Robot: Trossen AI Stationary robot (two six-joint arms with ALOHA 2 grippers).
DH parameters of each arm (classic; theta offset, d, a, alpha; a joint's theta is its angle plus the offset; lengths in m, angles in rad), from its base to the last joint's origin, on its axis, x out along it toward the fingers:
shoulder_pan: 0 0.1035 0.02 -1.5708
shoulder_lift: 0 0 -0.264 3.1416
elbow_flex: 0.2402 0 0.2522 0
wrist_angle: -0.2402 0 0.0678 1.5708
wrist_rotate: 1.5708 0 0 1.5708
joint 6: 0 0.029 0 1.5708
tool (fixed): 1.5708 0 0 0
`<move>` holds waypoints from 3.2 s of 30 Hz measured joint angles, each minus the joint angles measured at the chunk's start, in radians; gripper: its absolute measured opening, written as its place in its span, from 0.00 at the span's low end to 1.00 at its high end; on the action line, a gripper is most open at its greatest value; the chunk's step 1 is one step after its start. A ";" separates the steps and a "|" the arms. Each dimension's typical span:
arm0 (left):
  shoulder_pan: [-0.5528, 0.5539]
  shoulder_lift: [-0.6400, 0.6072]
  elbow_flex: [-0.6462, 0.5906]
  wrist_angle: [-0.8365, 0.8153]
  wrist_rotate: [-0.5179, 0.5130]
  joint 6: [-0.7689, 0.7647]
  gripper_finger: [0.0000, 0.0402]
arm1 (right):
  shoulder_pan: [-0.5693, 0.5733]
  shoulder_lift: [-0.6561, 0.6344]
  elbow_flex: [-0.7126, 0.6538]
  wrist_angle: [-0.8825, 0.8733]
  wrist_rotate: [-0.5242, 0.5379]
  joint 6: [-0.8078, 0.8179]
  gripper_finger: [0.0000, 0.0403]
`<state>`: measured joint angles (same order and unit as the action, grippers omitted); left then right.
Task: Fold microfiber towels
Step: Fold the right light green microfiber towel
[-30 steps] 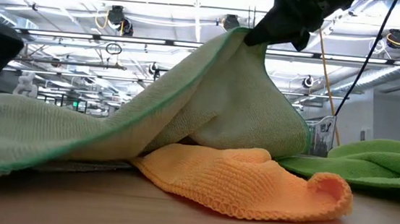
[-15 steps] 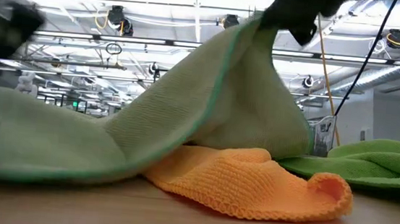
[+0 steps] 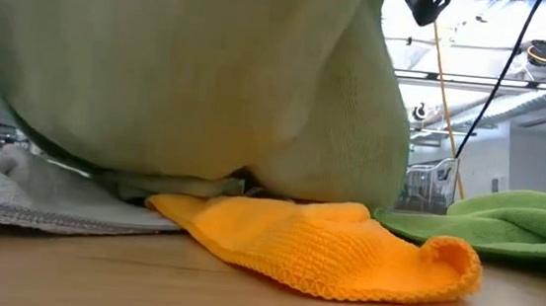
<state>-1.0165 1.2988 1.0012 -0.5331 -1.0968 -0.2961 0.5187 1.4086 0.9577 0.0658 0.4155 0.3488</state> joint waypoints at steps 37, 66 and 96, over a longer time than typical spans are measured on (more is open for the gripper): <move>0.641 -0.531 0.001 -0.060 0.556 0.256 0.01 | -0.306 -0.326 0.002 -0.010 -0.210 -0.287 0.00; 0.447 -0.207 -0.118 -0.329 0.342 -0.421 0.02 | -0.164 -0.198 -0.137 -0.258 -0.004 0.079 0.00; 0.462 -0.478 -0.083 -0.330 0.505 -0.174 0.02 | -0.118 -0.345 -0.278 -0.052 -0.284 0.098 0.00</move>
<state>-0.5544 0.8211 0.9186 -0.8633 -0.5918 -0.4699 0.4005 1.0632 0.6797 0.0140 0.1313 0.4467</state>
